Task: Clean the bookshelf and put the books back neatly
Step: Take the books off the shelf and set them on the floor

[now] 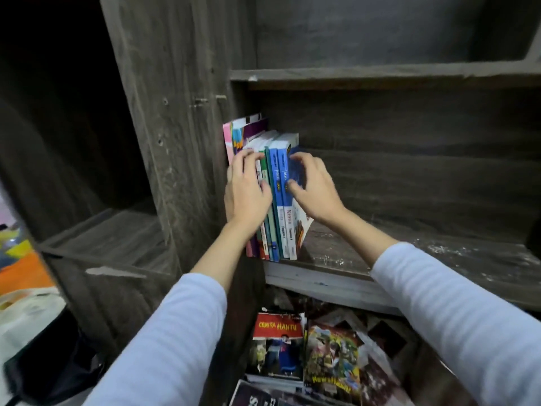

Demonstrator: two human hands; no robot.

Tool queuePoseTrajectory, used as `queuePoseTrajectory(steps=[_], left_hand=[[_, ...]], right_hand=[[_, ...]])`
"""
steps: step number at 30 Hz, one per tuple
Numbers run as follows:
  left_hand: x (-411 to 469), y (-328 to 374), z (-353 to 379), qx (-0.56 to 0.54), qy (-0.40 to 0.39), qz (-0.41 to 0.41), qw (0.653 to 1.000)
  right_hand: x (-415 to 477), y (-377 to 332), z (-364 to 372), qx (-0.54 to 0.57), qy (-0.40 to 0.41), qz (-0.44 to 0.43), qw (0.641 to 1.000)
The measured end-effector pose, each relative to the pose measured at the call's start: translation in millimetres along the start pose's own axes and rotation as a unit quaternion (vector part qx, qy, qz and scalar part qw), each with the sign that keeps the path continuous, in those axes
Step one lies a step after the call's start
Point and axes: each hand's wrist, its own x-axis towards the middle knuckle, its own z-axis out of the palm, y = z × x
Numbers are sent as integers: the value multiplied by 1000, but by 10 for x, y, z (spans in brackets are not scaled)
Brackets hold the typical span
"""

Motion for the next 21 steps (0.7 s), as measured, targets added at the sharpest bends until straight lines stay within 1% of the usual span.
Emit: queuePoseTrajectory(steps=[5,7,13,17,21], left_hand=[[285,-161,131,99,-43,2,994],[275,-198,168,128,-41,-1,991],[240,-227,226,116,-13,1,993],[226,-217,229,103,-11,3,995],[209,-174,241,101,-18,-11,995]], right_hand=[[412,-22,64,-46,-70,-8,996],[532,-19,106,-62,-90,-22,994],[693,71,130,-79,-86,-48,992],[725,61,75,-105,-127,-67,984],[735,31,21,-87,-120,-51,988]])
